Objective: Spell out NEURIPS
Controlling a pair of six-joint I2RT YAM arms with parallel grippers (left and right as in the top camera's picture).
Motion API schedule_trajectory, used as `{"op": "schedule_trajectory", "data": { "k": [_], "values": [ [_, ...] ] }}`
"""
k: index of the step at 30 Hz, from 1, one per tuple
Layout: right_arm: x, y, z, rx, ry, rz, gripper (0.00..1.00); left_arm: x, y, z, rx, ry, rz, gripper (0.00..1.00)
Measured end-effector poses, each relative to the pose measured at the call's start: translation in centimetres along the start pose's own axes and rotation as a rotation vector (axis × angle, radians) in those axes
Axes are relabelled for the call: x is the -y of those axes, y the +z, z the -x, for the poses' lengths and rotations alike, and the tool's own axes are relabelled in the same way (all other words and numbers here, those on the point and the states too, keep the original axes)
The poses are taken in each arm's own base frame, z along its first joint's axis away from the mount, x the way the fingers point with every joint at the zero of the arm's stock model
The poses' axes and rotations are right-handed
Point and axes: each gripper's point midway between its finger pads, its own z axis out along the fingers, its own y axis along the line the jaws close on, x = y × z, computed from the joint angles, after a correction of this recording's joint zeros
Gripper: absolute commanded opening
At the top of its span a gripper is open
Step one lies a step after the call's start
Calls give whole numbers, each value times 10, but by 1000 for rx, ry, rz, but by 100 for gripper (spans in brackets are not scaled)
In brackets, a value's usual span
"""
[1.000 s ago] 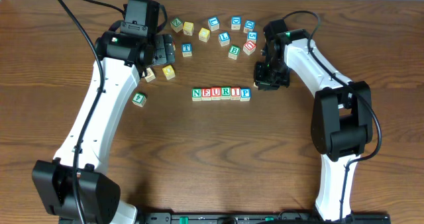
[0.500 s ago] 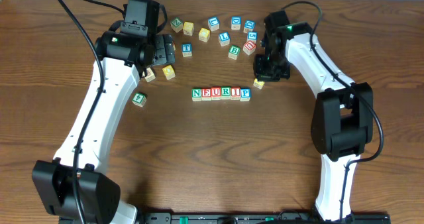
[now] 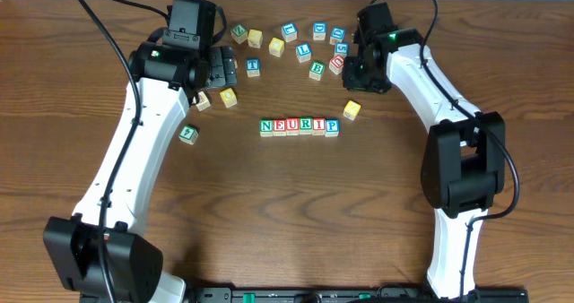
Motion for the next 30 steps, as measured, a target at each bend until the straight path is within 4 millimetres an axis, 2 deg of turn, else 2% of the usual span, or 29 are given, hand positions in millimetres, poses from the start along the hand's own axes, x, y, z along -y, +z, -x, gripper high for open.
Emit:
{"op": "schedule_trajectory", "data": {
  "k": [5,16,30],
  "values": [
    [-7,3,2,15,-28,2,20,0,0,0,0,0,0,97],
    [-1,32,-12,-49,-39,-22,19,0,0,0,0,0,0,98],
    [6,33,-21,-84,-40,-56,17,0,0,0,0,0,0,97]
  ]
}}
